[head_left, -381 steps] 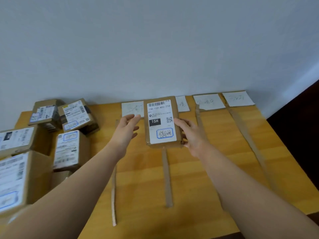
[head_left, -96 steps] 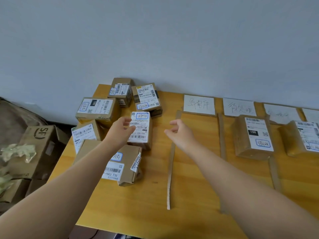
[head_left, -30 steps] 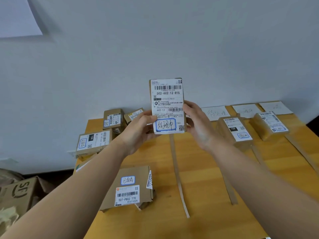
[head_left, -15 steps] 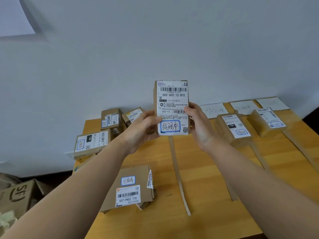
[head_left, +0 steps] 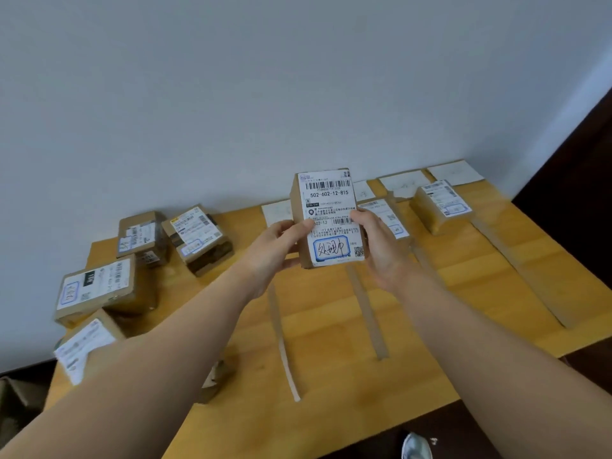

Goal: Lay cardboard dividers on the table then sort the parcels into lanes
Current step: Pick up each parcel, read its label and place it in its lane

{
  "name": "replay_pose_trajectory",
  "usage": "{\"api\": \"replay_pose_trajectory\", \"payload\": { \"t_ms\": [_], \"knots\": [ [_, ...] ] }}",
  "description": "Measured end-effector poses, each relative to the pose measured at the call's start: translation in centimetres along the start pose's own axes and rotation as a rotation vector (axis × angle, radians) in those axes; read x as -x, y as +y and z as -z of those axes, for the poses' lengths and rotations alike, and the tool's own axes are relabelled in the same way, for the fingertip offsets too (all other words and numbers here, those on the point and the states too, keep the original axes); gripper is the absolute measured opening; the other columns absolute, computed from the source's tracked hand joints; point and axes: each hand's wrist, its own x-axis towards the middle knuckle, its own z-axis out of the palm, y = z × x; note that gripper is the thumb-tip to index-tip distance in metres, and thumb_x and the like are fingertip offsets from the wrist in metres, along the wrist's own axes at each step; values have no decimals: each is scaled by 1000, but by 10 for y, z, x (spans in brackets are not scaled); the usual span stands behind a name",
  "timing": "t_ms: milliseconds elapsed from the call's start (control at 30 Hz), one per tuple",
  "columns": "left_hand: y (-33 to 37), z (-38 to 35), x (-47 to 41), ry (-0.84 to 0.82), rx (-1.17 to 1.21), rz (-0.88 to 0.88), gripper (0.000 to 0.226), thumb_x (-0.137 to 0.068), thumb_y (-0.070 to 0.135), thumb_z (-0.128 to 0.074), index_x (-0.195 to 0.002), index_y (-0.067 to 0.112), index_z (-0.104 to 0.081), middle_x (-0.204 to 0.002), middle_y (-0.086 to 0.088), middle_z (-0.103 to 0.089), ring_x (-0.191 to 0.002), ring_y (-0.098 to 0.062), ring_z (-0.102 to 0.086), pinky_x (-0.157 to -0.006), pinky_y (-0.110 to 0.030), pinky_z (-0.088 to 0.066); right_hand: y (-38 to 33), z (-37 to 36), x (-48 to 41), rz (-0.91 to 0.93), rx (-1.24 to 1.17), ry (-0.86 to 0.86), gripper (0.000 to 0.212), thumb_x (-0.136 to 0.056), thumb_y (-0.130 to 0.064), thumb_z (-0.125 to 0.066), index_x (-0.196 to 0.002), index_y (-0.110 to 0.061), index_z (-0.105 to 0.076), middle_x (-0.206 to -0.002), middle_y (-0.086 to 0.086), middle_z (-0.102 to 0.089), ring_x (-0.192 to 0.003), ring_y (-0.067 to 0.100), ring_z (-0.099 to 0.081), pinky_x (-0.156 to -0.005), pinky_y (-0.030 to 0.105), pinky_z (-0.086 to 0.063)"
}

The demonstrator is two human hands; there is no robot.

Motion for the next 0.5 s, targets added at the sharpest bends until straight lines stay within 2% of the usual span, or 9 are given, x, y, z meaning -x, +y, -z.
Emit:
{"api": "replay_pose_trajectory", "payload": {
  "t_ms": [133,233,367,500],
  "knots": [
    [-6,-81,-23,25,40,40,45,-90,41,-59,-126,14,-54,-114,-5,-70,-105,-21,-66,-78,-30,-54,1,83,-4,-61,34,11,42,-87,-45,-54,-123,-23,-59,-111,3,-73,-107,25,-67,-99,54,-48],
    [-14,-146,-37,36,82,86,39,-91,40,-56,-120,14,-57,-107,-5,-72,-103,-23,-66,-82,-34,-54,1,149,-7,-111,82,13,41,-89,-46,-56,-123,-23,-58,-108,1,-74,-106,23,-67,-101,54,-46],
    [-29,-211,-53,43,123,174,41,-89,45,-58,-121,19,-59,-108,-2,-72,-103,-23,-67,-90,-40,-54,4,223,-11,-217,155,-31,41,-90,-46,-57,-121,-20,-56,-109,1,-73,-106,21,-66,-101,52,-46],
    [-31,-250,-67,68,85,234,43,-87,51,-58,-122,25,-55,-112,4,-70,-102,-17,-66,-90,-40,-53,5,265,-25,-291,175,-48,43,-89,-48,-57,-122,-20,-56,-108,1,-73,-107,21,-65,-102,51,-45]
  ]
}}
